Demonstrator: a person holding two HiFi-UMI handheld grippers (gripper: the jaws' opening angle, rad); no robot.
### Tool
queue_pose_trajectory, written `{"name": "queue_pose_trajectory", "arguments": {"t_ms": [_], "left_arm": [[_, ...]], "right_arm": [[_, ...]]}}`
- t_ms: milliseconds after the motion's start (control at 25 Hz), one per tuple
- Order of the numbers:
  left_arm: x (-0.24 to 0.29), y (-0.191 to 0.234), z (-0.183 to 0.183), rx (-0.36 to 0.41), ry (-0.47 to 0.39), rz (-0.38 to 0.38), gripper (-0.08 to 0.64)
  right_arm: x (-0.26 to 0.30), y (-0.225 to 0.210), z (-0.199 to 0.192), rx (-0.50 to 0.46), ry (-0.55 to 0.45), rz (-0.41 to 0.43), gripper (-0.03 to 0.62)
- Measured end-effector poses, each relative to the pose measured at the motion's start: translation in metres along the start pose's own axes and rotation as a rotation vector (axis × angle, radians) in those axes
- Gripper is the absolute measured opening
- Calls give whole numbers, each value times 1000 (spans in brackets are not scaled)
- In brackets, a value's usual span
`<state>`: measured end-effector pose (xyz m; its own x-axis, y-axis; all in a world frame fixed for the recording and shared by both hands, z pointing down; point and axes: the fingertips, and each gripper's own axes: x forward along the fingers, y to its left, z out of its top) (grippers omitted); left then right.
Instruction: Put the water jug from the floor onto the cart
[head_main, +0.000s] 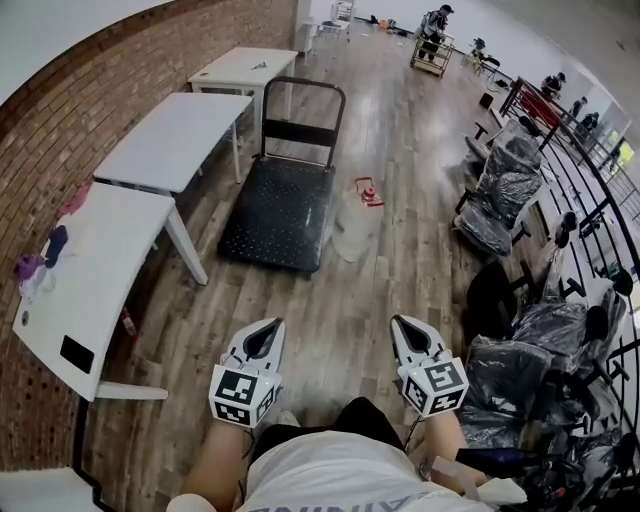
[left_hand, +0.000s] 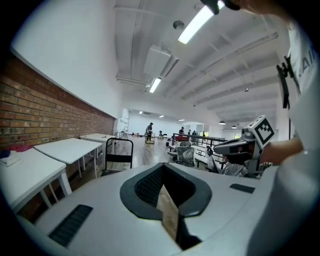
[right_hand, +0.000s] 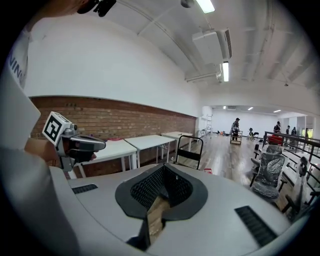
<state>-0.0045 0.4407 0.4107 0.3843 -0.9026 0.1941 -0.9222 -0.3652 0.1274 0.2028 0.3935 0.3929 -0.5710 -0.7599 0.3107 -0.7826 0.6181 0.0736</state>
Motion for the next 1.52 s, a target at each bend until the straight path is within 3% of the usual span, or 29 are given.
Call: {"name": "queue_pose_trajectory", "arguments": {"t_ms": [200, 520, 1200, 1520], "left_arm": [[14, 13, -10, -12, 28, -3, 2], [58, 33, -4, -6, 53, 47, 2], [250, 13, 48, 54, 77, 57, 2], [280, 15, 48, 58, 110, 93, 2]], "right_arm": [[21, -4, -8, 17, 23, 0, 6], [71, -36, 8, -4, -51, 30, 6], [161, -217, 13, 78, -46, 47, 6], [193, -250, 3, 121, -32, 79, 6]]}}
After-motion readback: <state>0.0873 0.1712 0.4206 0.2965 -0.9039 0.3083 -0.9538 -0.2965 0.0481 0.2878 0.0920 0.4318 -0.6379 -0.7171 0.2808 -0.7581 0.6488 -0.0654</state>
